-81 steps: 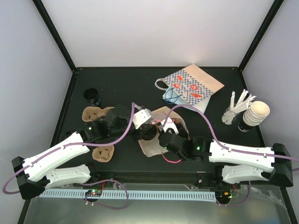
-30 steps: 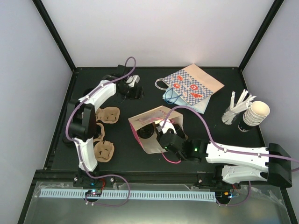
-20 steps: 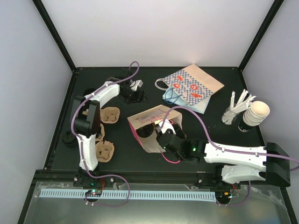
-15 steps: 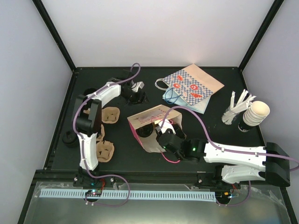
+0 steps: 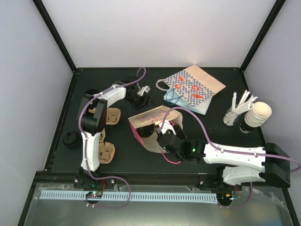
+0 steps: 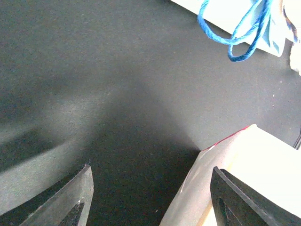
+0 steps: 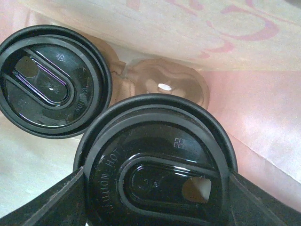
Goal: Pack the takeout coffee
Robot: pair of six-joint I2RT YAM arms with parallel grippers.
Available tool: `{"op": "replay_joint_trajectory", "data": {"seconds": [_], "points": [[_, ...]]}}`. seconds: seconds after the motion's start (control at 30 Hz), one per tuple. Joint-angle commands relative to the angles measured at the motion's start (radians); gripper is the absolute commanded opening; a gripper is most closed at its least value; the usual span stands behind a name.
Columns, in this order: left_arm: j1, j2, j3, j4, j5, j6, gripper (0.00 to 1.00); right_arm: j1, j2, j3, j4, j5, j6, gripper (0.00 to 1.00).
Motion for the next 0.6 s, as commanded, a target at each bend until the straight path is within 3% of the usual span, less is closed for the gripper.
{"op": "replay_joint_trajectory", "data": {"seconds": [0.0, 0.17, 0.57], "points": [[-0.02, 0.019, 0.038, 0.027, 0.089, 0.02, 0.7, -0.007, 0.024, 0.009, -0.011, -0.015, -0.008, 0.43], [-0.029, 0.001, 0.004, 0.042, 0.123, 0.022, 0.69, 0.003, 0.013, 0.032, -0.036, -0.065, -0.022, 0.44], [-0.044, -0.066, -0.129, 0.072, 0.177, 0.07, 0.68, 0.114, 0.004, 0.046, -0.111, 0.012, 0.059, 0.44]]}}
